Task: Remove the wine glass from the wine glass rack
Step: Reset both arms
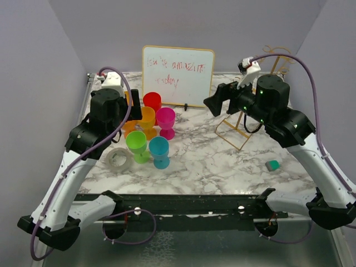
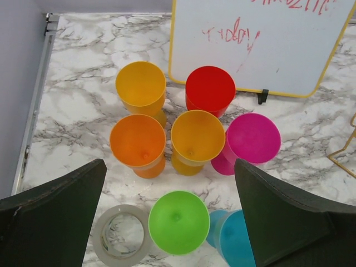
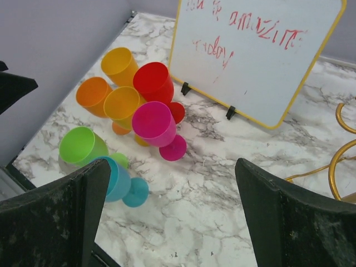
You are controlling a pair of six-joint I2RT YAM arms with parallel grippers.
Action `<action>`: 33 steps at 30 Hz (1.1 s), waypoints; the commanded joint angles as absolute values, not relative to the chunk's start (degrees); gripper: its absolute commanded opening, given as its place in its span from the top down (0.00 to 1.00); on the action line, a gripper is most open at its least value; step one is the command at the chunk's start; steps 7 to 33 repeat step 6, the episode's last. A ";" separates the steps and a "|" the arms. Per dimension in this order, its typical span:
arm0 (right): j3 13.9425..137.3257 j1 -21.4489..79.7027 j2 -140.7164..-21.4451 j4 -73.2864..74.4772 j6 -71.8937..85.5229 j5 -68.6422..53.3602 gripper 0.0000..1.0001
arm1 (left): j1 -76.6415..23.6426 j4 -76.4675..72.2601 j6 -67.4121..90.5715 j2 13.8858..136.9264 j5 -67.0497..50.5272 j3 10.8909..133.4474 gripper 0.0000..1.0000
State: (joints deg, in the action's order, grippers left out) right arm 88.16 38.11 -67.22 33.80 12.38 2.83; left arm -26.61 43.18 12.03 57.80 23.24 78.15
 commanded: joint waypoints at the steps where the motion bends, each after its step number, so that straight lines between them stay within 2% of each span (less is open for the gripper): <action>1: 89.42 38.14 -66.89 40.77 14.40 3.97 0.00 | -26.19 44.57 13.55 56.59 18.59 78.86 0.01; 6: 88.58 38.14 -66.16 40.60 19.07 8.17 0.00 | -26.19 44.50 15.29 56.17 16.91 77.54 0.01; 33: 88.58 38.14 -66.16 40.60 19.07 8.17 0.00 | -26.19 44.50 15.29 56.17 16.91 77.54 0.01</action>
